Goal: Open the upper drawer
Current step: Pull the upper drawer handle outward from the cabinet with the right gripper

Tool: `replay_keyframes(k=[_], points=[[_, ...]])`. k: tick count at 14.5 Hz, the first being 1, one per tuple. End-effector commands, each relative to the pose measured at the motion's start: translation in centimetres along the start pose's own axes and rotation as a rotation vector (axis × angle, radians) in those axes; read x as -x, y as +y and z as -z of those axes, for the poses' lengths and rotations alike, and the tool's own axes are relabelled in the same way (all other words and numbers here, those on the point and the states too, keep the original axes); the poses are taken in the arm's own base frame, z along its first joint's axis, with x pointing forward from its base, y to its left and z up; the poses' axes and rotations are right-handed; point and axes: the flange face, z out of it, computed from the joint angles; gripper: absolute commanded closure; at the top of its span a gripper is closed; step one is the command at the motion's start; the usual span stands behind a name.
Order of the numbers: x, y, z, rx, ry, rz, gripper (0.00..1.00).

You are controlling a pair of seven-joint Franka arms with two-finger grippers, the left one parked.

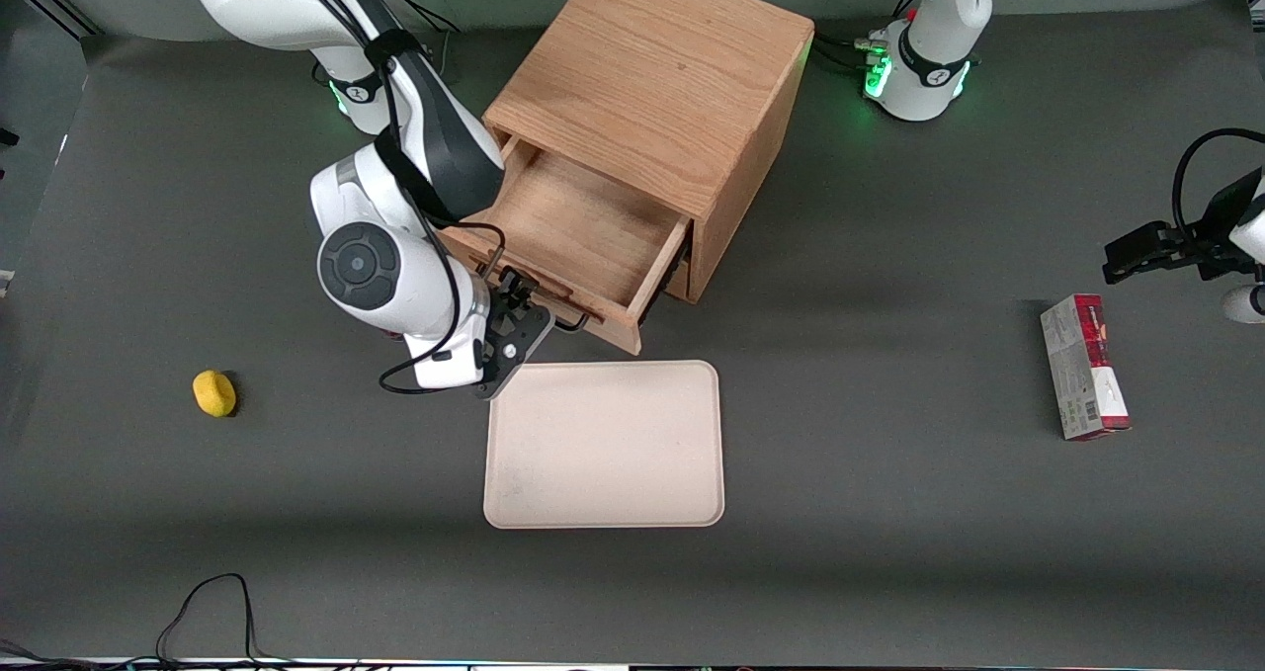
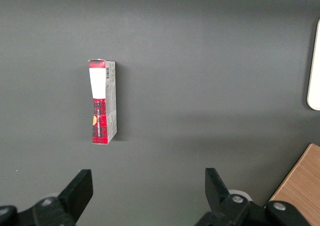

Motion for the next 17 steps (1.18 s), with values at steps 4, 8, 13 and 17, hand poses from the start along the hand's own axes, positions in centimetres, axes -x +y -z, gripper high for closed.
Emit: replay_keyframes(k=[4,8,13,17], points=[[-0.9,1.1,0.1,0.007,-0.007,0.009,0.0],[-1.0,2.7,0.3,0.016,0.003,-0.001,0.0],[-0.7,4.6,0.1,0.015,0.007,-0.03,0.0],[-0.7,6.1,0.6,0.023,0.022,-0.048,0.0]])
